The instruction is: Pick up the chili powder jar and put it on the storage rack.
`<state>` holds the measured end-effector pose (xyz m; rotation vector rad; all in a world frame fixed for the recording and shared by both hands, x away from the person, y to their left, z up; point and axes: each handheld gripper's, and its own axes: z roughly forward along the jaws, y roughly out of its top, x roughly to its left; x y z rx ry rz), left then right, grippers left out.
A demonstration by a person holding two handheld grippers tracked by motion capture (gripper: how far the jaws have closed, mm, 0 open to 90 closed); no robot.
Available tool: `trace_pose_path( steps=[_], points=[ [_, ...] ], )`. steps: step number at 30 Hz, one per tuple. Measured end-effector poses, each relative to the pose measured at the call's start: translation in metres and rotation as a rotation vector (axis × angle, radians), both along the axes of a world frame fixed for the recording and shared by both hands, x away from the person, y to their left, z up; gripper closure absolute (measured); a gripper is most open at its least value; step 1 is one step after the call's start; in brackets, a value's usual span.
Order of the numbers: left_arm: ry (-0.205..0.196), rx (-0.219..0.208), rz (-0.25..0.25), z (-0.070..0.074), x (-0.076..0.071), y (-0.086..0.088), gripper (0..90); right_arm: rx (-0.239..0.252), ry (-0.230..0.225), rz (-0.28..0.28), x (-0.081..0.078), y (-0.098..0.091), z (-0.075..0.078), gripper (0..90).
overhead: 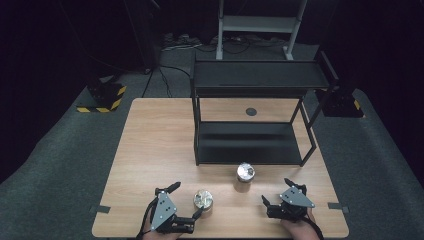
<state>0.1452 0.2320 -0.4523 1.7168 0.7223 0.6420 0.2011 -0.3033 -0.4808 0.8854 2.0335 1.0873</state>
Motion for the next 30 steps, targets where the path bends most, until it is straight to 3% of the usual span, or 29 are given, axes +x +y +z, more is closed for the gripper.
trace_pose_path(
  steps=[12,22,30],
  points=[
    [0.021,0.018,-0.033,-0.008,0.006,-0.017,0.4,-0.004,0.003,0.002,0.000,0.000,0.001,0.0],
    [0.059,-0.005,-0.039,-0.019,0.015,-0.020,1.1,-0.007,0.001,0.005,0.001,0.000,0.000,0.0],
    [0.074,0.003,-0.034,-0.025,0.018,-0.021,9.2,-0.004,0.002,0.004,0.000,0.000,0.000,0.0]
  ],
)
